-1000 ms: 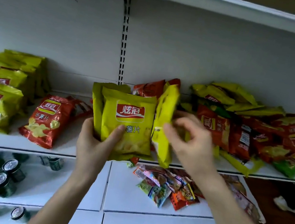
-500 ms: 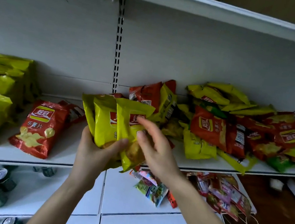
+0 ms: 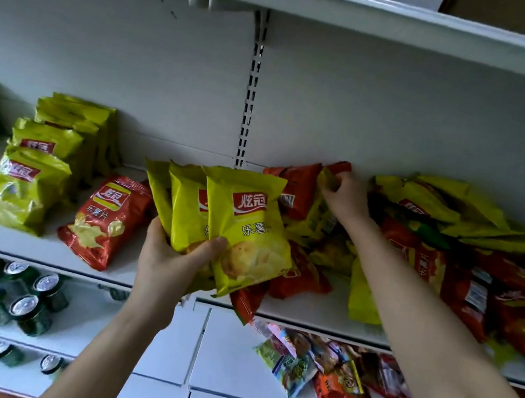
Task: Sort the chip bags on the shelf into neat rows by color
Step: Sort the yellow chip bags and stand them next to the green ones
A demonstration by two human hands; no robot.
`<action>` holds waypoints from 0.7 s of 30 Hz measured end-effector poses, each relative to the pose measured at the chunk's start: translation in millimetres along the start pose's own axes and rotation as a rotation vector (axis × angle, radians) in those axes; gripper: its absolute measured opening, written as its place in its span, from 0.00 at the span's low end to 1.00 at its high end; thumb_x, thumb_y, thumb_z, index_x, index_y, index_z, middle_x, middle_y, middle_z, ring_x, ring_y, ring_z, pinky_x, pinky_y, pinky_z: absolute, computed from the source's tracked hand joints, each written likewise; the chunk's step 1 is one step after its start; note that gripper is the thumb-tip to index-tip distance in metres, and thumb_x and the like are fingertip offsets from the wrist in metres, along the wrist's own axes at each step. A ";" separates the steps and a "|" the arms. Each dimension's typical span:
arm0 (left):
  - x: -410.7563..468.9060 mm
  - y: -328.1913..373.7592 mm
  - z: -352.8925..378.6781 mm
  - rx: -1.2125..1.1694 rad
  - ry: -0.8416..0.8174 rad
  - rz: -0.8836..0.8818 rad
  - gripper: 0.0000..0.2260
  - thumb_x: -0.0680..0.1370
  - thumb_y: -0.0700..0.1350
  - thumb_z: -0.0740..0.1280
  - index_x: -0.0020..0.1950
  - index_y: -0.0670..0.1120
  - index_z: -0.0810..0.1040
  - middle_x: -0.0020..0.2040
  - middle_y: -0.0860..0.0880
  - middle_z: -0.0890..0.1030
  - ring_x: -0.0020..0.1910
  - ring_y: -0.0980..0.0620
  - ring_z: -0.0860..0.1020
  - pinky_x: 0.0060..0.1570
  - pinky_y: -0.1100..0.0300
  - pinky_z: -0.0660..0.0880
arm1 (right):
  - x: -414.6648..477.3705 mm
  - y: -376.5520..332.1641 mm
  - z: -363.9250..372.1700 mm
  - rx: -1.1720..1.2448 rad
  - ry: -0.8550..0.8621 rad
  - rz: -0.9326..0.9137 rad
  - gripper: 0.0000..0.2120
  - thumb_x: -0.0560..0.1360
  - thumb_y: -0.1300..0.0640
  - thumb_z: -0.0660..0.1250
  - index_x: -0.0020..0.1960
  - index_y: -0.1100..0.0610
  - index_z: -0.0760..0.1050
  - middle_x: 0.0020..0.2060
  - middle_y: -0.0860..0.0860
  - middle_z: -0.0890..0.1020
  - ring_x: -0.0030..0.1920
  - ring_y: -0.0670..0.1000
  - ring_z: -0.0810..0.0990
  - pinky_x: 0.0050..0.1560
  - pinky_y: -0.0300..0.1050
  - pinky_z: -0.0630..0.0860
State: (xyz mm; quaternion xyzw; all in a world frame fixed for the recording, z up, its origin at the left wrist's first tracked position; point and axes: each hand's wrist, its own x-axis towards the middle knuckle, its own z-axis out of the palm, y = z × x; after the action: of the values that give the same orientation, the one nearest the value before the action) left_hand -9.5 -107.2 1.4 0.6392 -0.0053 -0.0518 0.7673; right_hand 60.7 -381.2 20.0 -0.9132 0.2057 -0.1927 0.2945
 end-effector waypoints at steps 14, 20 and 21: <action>-14.7 7.7 46.5 -0.064 0.089 0.103 0.26 0.66 0.39 0.78 0.60 0.47 0.69 0.51 0.49 0.80 0.48 0.47 0.81 0.37 0.52 0.82 | -45.3 13.9 -87.9 0.980 -0.036 -0.160 0.03 0.74 0.56 0.66 0.46 0.49 0.77 0.42 0.44 0.82 0.48 0.46 0.79 0.53 0.44 0.74; -32.4 2.9 62.9 -0.091 0.097 0.149 0.23 0.67 0.40 0.75 0.54 0.55 0.68 0.53 0.50 0.79 0.52 0.48 0.80 0.49 0.43 0.79 | -97.6 -18.6 -56.0 0.857 -0.213 -0.267 0.21 0.71 0.43 0.67 0.61 0.48 0.71 0.59 0.45 0.75 0.59 0.40 0.73 0.60 0.32 0.69; -35.0 3.2 59.5 -0.090 0.105 0.160 0.23 0.66 0.40 0.74 0.53 0.56 0.68 0.53 0.51 0.79 0.52 0.48 0.80 0.48 0.44 0.79 | -101.7 -23.1 -50.2 0.765 -0.199 -0.302 0.27 0.69 0.41 0.68 0.64 0.50 0.68 0.59 0.45 0.74 0.59 0.39 0.73 0.59 0.31 0.69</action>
State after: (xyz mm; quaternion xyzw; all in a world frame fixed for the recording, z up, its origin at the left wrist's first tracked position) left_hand -48.6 -161.9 17.5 0.6036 -0.0139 0.0428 0.7960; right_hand -42.5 -337.3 48.6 -0.7720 -0.0463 -0.2072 0.5992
